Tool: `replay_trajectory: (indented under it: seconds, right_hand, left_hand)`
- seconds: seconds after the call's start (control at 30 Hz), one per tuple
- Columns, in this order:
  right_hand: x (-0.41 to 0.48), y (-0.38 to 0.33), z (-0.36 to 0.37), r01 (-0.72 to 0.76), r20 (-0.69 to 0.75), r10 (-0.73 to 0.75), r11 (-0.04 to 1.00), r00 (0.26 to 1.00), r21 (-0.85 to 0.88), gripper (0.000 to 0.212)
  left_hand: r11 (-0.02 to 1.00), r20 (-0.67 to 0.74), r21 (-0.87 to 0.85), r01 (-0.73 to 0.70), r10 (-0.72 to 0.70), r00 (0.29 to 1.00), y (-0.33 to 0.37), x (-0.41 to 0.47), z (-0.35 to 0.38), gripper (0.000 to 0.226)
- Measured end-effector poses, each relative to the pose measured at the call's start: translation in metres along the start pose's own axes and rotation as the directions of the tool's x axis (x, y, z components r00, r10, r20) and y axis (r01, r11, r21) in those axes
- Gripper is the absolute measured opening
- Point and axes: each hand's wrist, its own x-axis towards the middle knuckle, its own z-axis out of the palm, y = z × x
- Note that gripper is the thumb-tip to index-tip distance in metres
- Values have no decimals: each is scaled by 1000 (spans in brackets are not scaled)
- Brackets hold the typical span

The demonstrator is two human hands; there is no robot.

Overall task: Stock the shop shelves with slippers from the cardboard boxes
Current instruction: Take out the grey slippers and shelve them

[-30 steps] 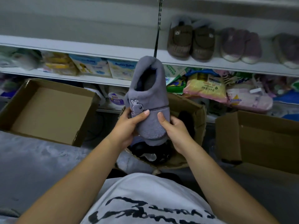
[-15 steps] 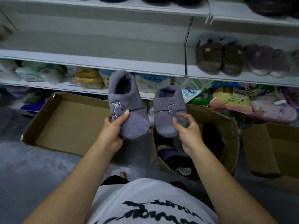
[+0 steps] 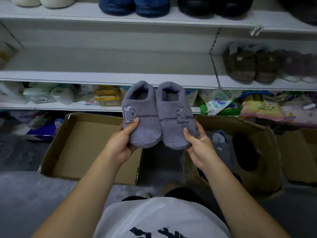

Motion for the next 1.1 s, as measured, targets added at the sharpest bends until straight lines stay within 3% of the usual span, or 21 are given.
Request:
replay_trajectory:
  seconds: [0.37, 0.5, 0.63, 0.73, 0.8, 0.87, 0.93, 0.97, 1.0, 1.07, 1.1]
  right_hand:
    - [95, -42, -14, 18, -154, -20, 1000, 988, -16, 49]
    - [155, -74, -15, 65, -214, -69, 998, 974, -27, 69]
    - [227, -101, -13, 100, -277, -126, 990, 953, -103, 48]
    - [269, -111, -15, 90, -304, -151, 975, 941, -204, 78]
    - [283, -108, -21, 26, -333, -157, 931, 930, -364, 95]
    - [282, -105, -23, -40, -333, -194, 811, 923, -583, 101]
    - [280, -99, -28, -50, -277, -221, 691, 935, -721, 117]
    - [280, -96, -31, -54, -246, -214, 641, 946, -766, 128]
    - [280, -93, -32, -57, -218, -204, 594, 954, -803, 137]
    - [284, -88, -32, -30, -176, -232, 523, 957, -852, 148]
    - [288, -87, -33, -11, -161, -261, 497, 952, -867, 150]
  left_hand:
    - [975, 112, 219, 41, -67, 991, 40, 110, 61, 46]
    - [967, 94, 248, 63, -89, 992, 52, 169, 111, 46]
    - [953, 126, 293, 81, -123, 984, 56, 229, 150, 44]
    - [948, 84, 312, 65, -96, 992, 56, 264, 166, 51]
    - [862, 28, 506, -8, -7, 1000, 48, 282, 166, 81]
    - [659, -15, 752, -24, 53, 998, 33, 300, 153, 112]
    - [492, 83, 862, -121, 98, 992, 16, 323, 133, 121]
    - [364, 161, 912, -187, 102, 982, 15, 326, 130, 121]
    - [299, 270, 907, -296, 126, 955, 18, 318, 136, 113]
    - [394, 337, 862, -319, 23, 941, 19, 312, 146, 87]
    - [357, 381, 856, -373, 50, 923, 20, 311, 147, 99]
